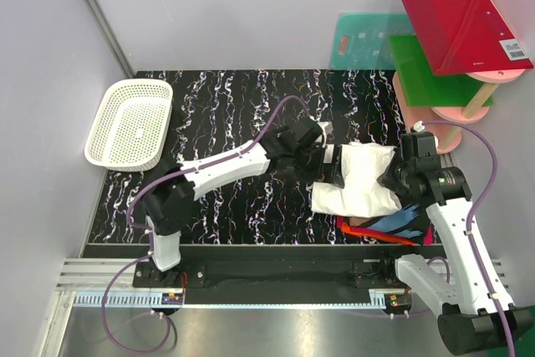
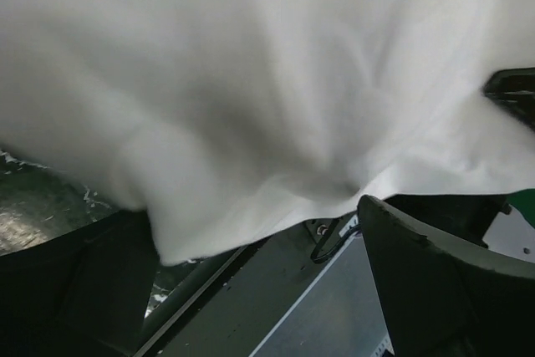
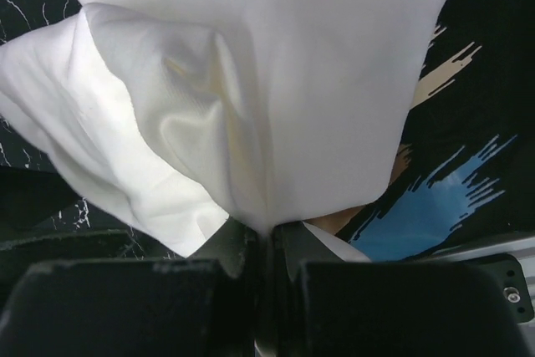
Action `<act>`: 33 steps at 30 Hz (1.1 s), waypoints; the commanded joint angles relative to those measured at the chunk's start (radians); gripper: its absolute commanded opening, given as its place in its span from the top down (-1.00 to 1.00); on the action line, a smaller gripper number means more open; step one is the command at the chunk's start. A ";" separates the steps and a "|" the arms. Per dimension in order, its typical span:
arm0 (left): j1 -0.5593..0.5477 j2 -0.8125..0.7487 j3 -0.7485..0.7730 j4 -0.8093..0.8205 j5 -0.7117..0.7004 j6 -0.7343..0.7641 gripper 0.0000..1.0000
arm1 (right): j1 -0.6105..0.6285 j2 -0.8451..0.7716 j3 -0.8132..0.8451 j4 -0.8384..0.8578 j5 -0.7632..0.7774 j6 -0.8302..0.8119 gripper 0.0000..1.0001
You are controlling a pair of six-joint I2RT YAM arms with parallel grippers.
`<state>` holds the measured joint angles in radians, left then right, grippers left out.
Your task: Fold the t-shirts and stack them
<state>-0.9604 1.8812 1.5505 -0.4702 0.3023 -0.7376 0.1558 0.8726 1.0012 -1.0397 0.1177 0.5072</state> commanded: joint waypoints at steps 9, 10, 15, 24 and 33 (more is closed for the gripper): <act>0.193 -0.320 -0.121 -0.189 -0.361 0.110 -0.98 | -0.001 -0.049 0.157 -0.235 0.295 0.089 1.00; 0.210 -0.336 -0.127 -0.189 -0.364 0.113 -0.98 | -0.001 -0.056 0.160 -0.241 0.286 0.094 1.00; 0.238 -0.337 -0.141 -0.193 -0.348 0.129 -0.97 | -0.001 -0.055 0.201 -0.333 0.344 0.120 1.00; 0.238 -0.281 -0.127 -0.185 -0.308 0.133 -0.98 | -0.002 0.012 0.202 -0.370 0.412 0.151 1.00; 0.236 -0.297 -0.156 -0.162 -0.261 0.147 -0.98 | -0.010 0.069 0.168 -0.352 0.387 0.139 0.03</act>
<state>-0.7216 1.6062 1.4094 -0.6628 0.0036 -0.6128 0.1551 0.9356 1.1618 -1.3357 0.4370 0.6407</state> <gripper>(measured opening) 0.987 0.122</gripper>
